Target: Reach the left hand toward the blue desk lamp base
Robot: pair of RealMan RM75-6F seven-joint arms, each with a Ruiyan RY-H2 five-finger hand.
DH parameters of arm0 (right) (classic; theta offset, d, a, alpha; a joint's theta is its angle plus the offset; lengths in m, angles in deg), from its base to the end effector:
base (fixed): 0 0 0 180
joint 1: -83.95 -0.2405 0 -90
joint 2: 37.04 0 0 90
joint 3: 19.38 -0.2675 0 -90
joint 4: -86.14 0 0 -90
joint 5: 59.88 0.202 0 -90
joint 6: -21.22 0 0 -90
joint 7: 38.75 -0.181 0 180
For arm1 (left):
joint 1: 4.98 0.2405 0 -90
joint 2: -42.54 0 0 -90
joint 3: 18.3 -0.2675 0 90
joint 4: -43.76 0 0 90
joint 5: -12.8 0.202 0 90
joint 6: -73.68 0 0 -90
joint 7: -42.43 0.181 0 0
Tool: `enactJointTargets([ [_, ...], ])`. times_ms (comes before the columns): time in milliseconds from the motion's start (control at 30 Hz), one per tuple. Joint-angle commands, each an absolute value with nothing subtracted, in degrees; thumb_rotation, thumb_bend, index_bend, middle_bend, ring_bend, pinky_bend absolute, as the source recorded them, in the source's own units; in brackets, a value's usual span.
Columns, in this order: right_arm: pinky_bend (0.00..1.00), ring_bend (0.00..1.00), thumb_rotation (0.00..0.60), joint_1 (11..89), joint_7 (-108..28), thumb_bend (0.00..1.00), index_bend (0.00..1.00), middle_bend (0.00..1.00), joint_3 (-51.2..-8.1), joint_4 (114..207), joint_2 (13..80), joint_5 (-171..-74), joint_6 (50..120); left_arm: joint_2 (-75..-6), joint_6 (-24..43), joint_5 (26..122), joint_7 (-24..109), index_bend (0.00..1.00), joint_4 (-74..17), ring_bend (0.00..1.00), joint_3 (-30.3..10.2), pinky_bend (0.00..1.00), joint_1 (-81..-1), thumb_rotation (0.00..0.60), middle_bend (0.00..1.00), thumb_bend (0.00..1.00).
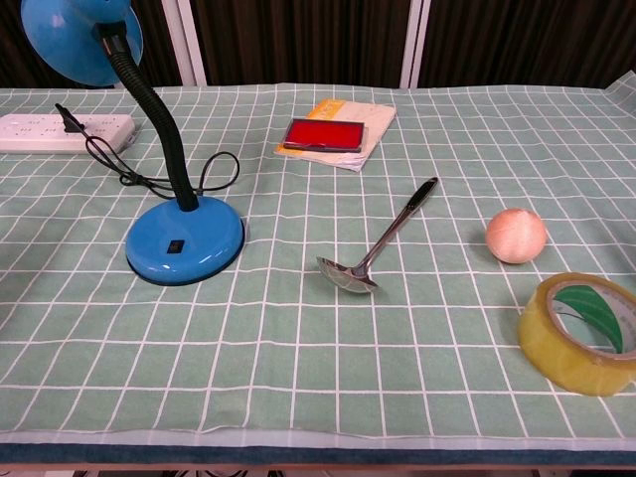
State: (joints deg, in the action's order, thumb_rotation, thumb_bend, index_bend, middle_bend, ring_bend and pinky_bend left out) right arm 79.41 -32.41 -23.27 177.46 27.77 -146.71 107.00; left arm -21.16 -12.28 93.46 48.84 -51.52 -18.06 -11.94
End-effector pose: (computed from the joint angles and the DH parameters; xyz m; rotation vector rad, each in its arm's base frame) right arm -0.3165 -0.2202 0.1730 1.4119 -0.7897 0.8423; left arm -0.3196 0.2194 0.1697 -1.3710 -0.8902 -0.8117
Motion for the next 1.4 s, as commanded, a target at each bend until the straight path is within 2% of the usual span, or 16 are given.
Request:
enactJointTargets([
  [33, 0.0, 0.07, 0.6, 79.48, -32.29, 0.17, 0.13, 0.04, -23.36, 177.54, 27.77, -146.51, 107.06, -21.48, -12.56, 94.04, 48.83, 0.03, -51.45, 0.07, -17.9, 0.12, -11.9, 0.6, 0.07, 0.29],
  [200, 0.0, 0.07, 0.6, 79.61, -31.95, 0.17, 0.13, 0.04, -23.4, 177.92, 27.77, -146.12, 107.07, -22.28, -13.61, 96.43, 49.07, 0.03, -50.86, 0.09, -18.09, 0.16, -11.77, 0.6, 0.09, 0.3],
  [300, 0.0, 0.07, 0.6, 79.6, -31.75, 0.17, 0.13, 0.04, -23.36, 177.93, 27.77, -146.12, 107.0, -22.67, -14.25, 97.91, 48.86, 0.04, -50.35, 0.14, -18.2, 0.21, -11.71, 0.6, 0.13, 0.32],
  [367, 0.0, 0.07, 0.6, 79.6, -31.6, 0.17, 0.13, 0.04, -23.35, 177.96, 27.77, -146.04, 106.93, -23.15, -15.06, 99.56, 48.42, 0.06, -49.64, 0.22, -18.12, 0.31, -11.81, 0.6, 0.21, 0.36],
  [433, 0.0, 0.07, 0.6, 79.61, -31.55, 0.17, 0.13, 0.04, -23.33, 177.98, 27.79, -145.95, 106.86, -23.96, -16.41, 101.21, 47.91, 0.09, -48.73, 0.39, -17.75, 0.52, -11.91, 0.6, 0.35, 0.41],
  [533, 0.0, 0.07, 0.6, 79.66, -31.44, 0.17, 0.13, 0.04, -23.23, 178.16, 27.79, -145.83, 106.72, -26.15, -18.54, 105.7, 47.8, 0.12, -46.44, 0.56, -17.44, 0.73, -12.78, 0.6, 0.54, 0.48],
  [600, 0.0, 0.07, 0.6, 79.65, -31.37, 0.17, 0.13, 0.04, -23.18, 178.25, 27.78, -145.91, 106.7, -26.85, -17.39, 108.03, 47.31, 0.14, -45.75, 0.64, -18.0, 0.81, -14.01, 0.6, 0.63, 0.55],
  [700, 0.0, 0.07, 0.6, 79.64, -31.3, 0.17, 0.13, 0.04, -23.12, 178.28, 27.73, -146.01, 106.67, -27.29, -13.49, 109.92, 47.44, 0.19, -46.39, 0.75, -18.78, 0.9, -16.39, 0.6, 0.75, 0.75],
  [767, 0.0, 0.07, 0.6, 79.66, -31.28, 0.17, 0.13, 0.04, -23.11, 178.31, 27.69, -145.83, 106.53, -28.02, -9.75, 110.09, 50.09, 0.21, -47.21, 0.77, -19.03, 0.91, -18.17, 0.6, 0.77, 0.81],
  [1000, 0.0, 0.07, 0.6, 79.6, -30.91, 0.17, 0.13, 0.04, -23.17, 178.37, 27.61, -145.27, 106.11, -32.08, 2.09, 106.55, 61.76, 0.22, -50.94, 0.79, -19.56, 0.91, -22.19, 0.6, 0.81, 0.81],
  [1400, 0.0, 0.07, 0.6, 79.69, -30.55, 0.17, 0.13, 0.04, -23.37, 178.5, 27.57, -144.55, 106.01, -41.7, 8.17, 98.29, 74.03, 0.22, -49.86, 0.8, -16.54, 0.92, -25.04, 0.6, 0.81, 0.79],
])
